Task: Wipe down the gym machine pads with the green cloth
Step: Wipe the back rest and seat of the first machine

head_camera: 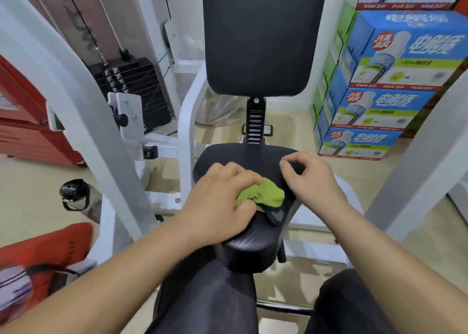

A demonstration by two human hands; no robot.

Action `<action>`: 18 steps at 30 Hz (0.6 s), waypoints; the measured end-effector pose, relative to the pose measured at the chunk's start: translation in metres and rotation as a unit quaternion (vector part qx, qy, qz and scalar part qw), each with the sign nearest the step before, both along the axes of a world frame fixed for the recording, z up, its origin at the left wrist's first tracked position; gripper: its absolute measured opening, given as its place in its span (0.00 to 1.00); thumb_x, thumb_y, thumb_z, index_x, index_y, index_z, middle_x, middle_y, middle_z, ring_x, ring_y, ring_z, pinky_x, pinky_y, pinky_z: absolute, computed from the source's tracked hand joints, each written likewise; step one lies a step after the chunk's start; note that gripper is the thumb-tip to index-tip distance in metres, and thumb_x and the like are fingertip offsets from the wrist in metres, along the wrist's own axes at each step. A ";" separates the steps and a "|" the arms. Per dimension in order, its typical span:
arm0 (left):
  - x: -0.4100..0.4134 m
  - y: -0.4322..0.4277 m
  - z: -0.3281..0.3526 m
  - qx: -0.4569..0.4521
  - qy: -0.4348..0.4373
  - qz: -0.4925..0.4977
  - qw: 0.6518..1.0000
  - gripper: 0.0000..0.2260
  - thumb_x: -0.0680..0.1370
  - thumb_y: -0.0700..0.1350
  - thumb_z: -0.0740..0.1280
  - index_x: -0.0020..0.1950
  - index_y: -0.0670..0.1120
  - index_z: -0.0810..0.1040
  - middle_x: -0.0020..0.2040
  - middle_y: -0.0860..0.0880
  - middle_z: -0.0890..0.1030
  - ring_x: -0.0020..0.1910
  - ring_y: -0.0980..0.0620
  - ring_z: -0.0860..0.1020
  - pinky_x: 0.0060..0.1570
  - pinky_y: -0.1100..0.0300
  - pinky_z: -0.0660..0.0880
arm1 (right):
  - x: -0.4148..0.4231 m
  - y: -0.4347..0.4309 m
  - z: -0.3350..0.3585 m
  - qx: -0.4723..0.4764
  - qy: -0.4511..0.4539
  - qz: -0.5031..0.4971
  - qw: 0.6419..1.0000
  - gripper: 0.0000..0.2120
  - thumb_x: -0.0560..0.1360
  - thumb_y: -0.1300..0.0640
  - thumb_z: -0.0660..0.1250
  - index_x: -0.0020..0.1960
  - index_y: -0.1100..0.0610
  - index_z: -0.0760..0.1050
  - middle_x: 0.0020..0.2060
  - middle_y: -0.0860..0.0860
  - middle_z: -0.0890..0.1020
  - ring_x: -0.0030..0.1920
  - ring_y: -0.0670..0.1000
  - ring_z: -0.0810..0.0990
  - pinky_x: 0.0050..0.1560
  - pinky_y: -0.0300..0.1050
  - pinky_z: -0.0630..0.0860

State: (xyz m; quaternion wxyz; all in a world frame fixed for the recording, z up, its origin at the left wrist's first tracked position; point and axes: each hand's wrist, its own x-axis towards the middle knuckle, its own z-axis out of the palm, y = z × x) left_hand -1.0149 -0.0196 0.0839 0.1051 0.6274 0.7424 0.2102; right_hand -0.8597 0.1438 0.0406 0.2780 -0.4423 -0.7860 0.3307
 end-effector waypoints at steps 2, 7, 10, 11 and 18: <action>0.019 -0.029 0.003 0.044 -0.014 -0.031 0.998 0.20 0.71 0.50 0.61 0.61 0.62 0.77 0.56 0.61 0.75 0.52 0.52 0.70 0.55 0.60 0.69 | -0.004 0.001 0.004 0.014 -0.015 0.028 0.999 0.06 0.78 0.52 0.69 0.44 0.48 0.84 0.46 0.44 0.83 0.49 0.46 0.80 0.51 0.44 0.74; -0.022 -0.025 -0.019 0.078 -0.054 0.027 0.995 0.20 0.74 0.49 0.61 0.66 0.57 0.74 0.60 0.56 0.74 0.58 0.47 0.72 0.62 0.56 0.68 | -0.022 0.019 0.007 0.036 -0.093 0.082 0.992 0.09 0.78 0.46 0.68 0.44 0.48 0.83 0.45 0.46 0.84 0.49 0.49 0.81 0.52 0.48 0.78; -0.059 0.019 -0.036 0.037 -0.100 0.232 0.967 0.20 0.79 0.48 0.61 0.72 0.54 0.70 0.61 0.49 0.71 0.65 0.43 0.66 0.64 0.57 0.60 | -0.050 0.032 0.012 0.019 -0.159 0.126 0.979 0.10 0.77 0.43 0.67 0.46 0.46 0.83 0.46 0.42 0.84 0.50 0.48 0.81 0.53 0.49 0.79; -0.057 0.023 -0.040 0.045 -0.125 0.275 0.952 0.20 0.80 0.47 0.61 0.73 0.53 0.69 0.61 0.48 0.69 0.65 0.45 0.64 0.64 0.56 0.59 | -0.058 0.037 0.014 0.012 -0.178 0.138 0.974 0.10 0.77 0.42 0.67 0.47 0.46 0.83 0.46 0.41 0.84 0.51 0.48 0.81 0.54 0.50 0.79; -0.042 -0.006 -0.062 0.118 -0.325 0.342 0.874 0.19 0.84 0.51 0.62 0.74 0.54 0.63 0.67 0.52 0.69 0.64 0.52 0.70 0.66 0.53 0.67 | -0.105 0.077 0.008 0.001 -0.335 0.186 0.924 0.27 0.73 0.27 0.61 0.66 0.37 0.80 0.60 0.39 0.84 0.62 0.49 0.81 0.62 0.51 0.79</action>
